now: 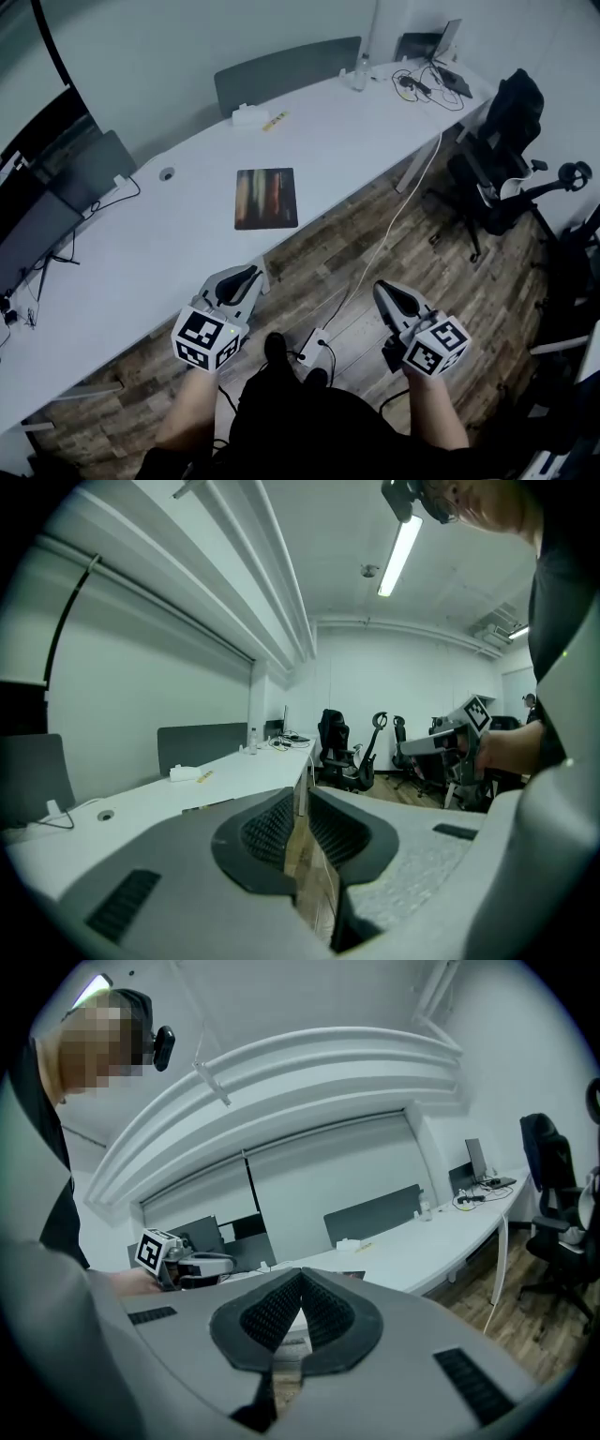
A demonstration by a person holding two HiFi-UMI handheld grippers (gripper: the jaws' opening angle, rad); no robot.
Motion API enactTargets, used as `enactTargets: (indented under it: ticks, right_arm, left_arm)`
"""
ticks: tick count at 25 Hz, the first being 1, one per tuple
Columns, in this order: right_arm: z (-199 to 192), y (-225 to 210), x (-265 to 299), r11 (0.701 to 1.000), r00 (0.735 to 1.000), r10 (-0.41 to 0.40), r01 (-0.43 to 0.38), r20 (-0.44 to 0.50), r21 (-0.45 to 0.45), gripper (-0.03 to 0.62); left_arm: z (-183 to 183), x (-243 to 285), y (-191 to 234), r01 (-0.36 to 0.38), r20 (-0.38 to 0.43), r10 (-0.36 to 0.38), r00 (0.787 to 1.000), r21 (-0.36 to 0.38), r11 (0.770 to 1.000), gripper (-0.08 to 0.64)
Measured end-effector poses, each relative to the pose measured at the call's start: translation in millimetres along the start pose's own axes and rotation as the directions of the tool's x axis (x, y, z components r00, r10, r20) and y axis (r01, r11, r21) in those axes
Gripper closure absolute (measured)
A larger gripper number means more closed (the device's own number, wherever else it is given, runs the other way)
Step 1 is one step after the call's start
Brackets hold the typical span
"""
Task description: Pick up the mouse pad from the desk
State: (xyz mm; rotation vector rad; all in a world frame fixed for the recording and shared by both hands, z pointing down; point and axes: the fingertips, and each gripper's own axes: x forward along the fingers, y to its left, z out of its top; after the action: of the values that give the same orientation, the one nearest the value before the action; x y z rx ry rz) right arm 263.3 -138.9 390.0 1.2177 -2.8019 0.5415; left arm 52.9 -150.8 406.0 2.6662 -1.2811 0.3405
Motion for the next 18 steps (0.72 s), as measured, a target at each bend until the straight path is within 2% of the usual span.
enactTargets:
  ticks: [3, 8, 13, 18]
  right_arm:
    - [18, -7, 32, 1.0, 1.0, 0.002, -0.001, 0.012, -0.011, 0.588]
    - [25, -19, 89, 1.0, 1.0, 0.006, -0.006, -0.014, -0.002, 0.588]
    - [12, -22, 142, 0.999, 0.998, 0.025, -0.023, -0.062, 0.028, 0.588]
    - [-4, -20, 184, 0.997, 0.993, 0.05, -0.045, -0.106, 0.056, 0.588]
  left_arm:
    - [-2, 17, 29, 0.009, -0.031, -0.009, 0.999, 0.016, 1.0, 0.484]
    - [-13, 47, 75, 0.022, -0.086, -0.02, 0.996, 0.024, 0.999, 0.453]
    - [-34, 78, 117, 0.037, -0.158, -0.031, 0.987, 0.034, 0.999, 0.4]
    - [-50, 102, 153, 0.045, -0.191, -0.04, 0.981, 0.019, 0.999, 0.368]
